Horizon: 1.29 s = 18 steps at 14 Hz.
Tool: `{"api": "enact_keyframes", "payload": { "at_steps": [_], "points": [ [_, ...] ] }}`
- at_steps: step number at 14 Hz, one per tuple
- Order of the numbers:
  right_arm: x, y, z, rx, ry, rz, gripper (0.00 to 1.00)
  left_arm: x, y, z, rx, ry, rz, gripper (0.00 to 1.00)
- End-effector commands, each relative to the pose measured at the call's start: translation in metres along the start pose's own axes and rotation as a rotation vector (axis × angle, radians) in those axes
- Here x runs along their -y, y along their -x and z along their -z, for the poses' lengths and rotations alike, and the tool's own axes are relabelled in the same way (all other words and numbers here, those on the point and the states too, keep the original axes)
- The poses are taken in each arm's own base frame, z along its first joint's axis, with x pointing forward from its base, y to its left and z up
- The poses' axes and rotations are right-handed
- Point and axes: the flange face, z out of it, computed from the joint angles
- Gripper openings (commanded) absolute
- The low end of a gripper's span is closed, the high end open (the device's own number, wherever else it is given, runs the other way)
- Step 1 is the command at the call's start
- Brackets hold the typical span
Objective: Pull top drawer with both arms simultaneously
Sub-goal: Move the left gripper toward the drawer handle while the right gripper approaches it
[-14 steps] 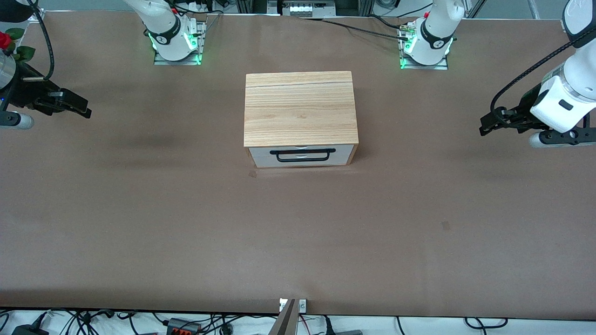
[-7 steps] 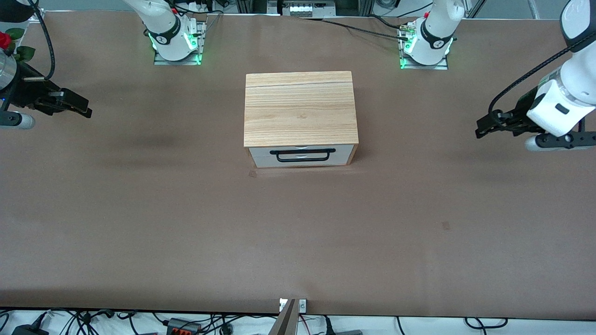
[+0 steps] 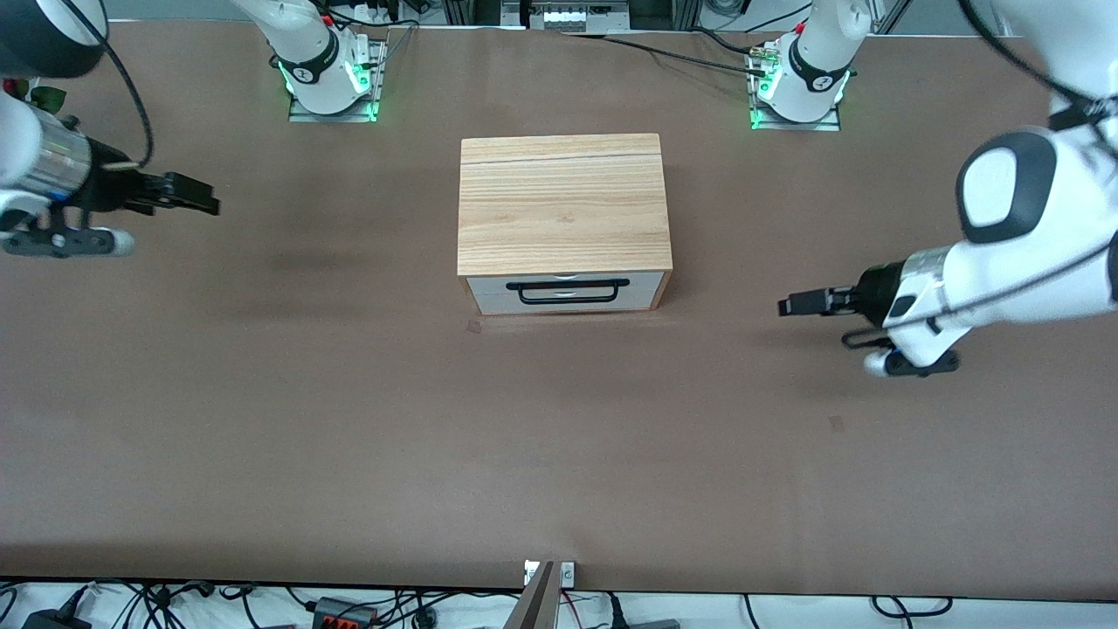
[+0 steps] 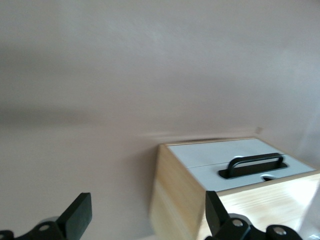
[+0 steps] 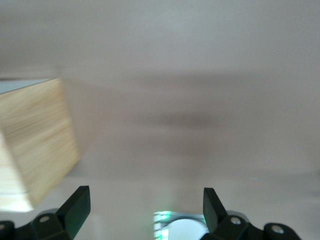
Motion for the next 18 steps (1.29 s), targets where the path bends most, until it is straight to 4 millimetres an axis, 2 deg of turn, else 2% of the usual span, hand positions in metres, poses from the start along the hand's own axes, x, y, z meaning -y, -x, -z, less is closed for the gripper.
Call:
{"api": "enact_keyframes", "payload": {
  "at_steps": [1,3,5,7,8,9,11,16,18],
  "points": [
    [0.015,-0.024,-0.033,0.086,-0.162,0.024,1.0,-0.002,-0.018,-0.024,0.061,0.108,-0.002,1.0],
    [0.028,-0.048,-0.061,0.12,-0.336,0.012,1.0,-0.005,-0.035,-0.056,0.05,0.235,-0.101,1.0],
    [0.043,-0.072,-0.091,0.126,-0.42,-0.004,1.0,-0.008,-0.044,-0.1,0.066,0.355,-0.219,1.0],
    [0.079,-0.095,-0.134,0.153,-0.591,0.033,1.0,-0.007,-0.05,-0.127,0.076,0.468,-0.266,1.0],
    [0.089,-0.104,-0.146,0.133,-0.646,0.053,1.0,-0.006,-0.053,-0.146,0.078,0.511,-0.328,1.0],
    [0.101,-0.111,-0.167,0.133,-0.68,0.076,1.0,-0.013,-0.051,-0.169,0.075,0.549,-0.424,1.0],
    [0.125,-0.12,-0.2,0.125,-0.801,0.151,1.0,-0.006,-0.05,-0.2,0.07,0.637,-0.469,1.0],
    [0.157,-0.135,-0.282,0.07,-1.089,0.255,1.0,-0.023,-0.03,-0.237,0.112,0.749,-0.449,1.0],
    [0.164,-0.135,-0.304,0.059,-1.162,0.236,1.0,-0.024,-0.024,-0.245,0.127,0.763,-0.451,0.97]
  ]
}}
